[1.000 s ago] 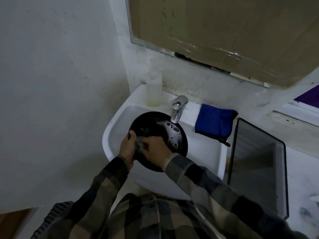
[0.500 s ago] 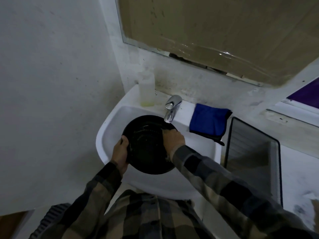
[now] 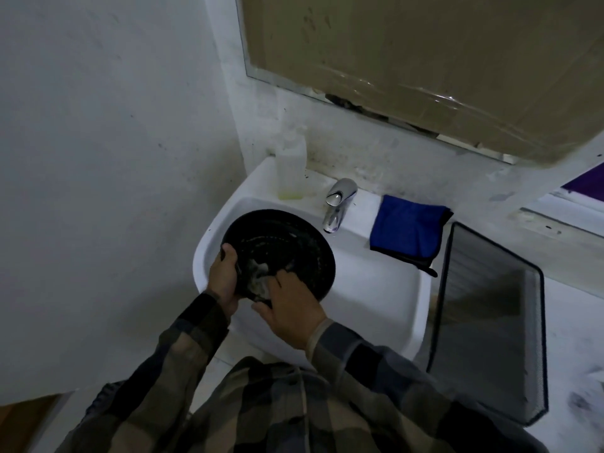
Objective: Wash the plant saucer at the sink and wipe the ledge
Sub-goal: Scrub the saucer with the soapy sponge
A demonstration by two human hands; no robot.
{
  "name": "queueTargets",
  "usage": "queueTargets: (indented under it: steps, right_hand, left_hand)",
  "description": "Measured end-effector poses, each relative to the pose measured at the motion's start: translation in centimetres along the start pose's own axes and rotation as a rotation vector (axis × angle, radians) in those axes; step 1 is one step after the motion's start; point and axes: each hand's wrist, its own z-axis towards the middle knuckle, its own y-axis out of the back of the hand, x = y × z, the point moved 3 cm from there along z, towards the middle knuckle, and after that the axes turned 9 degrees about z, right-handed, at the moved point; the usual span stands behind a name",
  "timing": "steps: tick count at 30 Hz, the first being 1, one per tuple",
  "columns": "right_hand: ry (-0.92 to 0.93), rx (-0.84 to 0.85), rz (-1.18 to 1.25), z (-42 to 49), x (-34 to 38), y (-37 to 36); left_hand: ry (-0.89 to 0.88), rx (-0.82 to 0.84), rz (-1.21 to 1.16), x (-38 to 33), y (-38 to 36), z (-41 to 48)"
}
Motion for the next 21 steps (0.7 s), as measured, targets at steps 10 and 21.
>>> queueTargets:
  steps: [10, 21]
  right_hand:
    - [0.12, 0.02, -0.132, 0.5, -1.0, 1.6]
    - [-0.105, -0.051, 0.337, 1.6, -1.8, 3.7]
  left_hand:
    - [0.029, -0.006, 0.024, 0.0, -0.9, 0.2]
    - [0.006, -0.14, 0.061, -1.2, -2.0, 0.7]
